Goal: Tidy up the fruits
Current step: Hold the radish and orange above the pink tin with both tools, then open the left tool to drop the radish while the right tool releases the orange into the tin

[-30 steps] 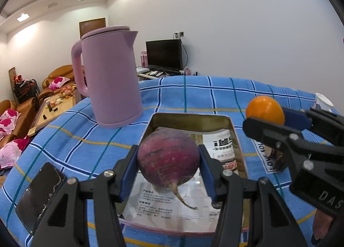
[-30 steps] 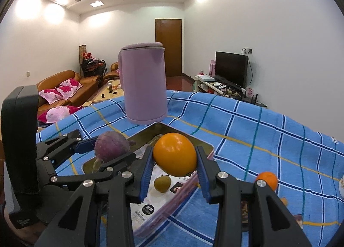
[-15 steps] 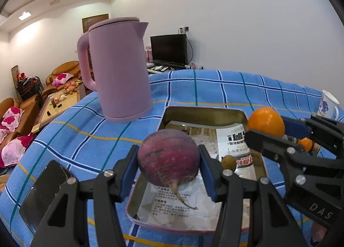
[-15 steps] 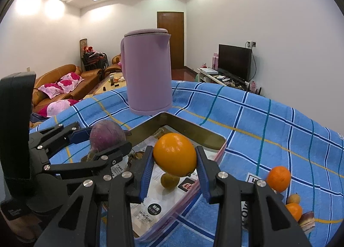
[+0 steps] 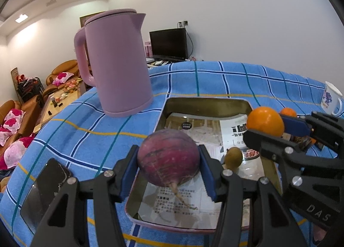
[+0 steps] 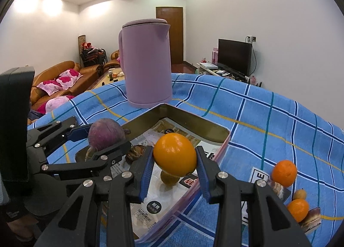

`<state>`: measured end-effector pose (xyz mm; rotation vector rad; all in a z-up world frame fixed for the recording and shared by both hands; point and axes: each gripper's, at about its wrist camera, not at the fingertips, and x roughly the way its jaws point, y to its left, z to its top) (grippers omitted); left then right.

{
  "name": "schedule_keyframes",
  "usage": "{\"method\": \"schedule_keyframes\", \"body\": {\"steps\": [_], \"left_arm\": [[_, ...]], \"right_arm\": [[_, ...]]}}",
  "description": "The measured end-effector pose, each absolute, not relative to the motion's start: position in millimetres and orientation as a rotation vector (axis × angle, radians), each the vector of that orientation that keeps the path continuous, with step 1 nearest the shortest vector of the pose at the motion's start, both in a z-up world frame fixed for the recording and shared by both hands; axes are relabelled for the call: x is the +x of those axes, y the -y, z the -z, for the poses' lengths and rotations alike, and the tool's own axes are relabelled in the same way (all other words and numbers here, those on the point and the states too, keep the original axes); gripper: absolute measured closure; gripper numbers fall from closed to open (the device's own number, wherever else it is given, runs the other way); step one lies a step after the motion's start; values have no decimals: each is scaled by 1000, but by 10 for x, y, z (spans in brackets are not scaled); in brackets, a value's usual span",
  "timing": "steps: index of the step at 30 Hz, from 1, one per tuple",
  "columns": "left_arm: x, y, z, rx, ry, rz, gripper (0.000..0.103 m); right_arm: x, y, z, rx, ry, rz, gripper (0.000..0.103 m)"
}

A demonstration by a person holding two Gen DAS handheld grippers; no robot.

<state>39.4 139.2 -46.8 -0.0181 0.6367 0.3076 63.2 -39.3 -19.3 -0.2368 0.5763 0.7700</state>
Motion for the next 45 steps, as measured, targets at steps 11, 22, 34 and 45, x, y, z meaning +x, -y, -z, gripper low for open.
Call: {"method": "schedule_keyframes", "body": {"steps": [11, 22, 34, 45], "left_arm": [[445, -1402, 528, -11, -660, -322, 48], [451, -1400, 539, 1, -665, -330, 48], [462, -1385, 545, 8, -667, -335, 48], [451, -1385, 542, 9, -668, -338, 48]], "right_arm": [[641, 379, 244, -240, -591, -763, 63], [675, 391, 329, -234, -616, -762, 63], [684, 395, 347, -232, -621, -760, 63], [680, 393, 350, -234, -620, -760, 63]]}}
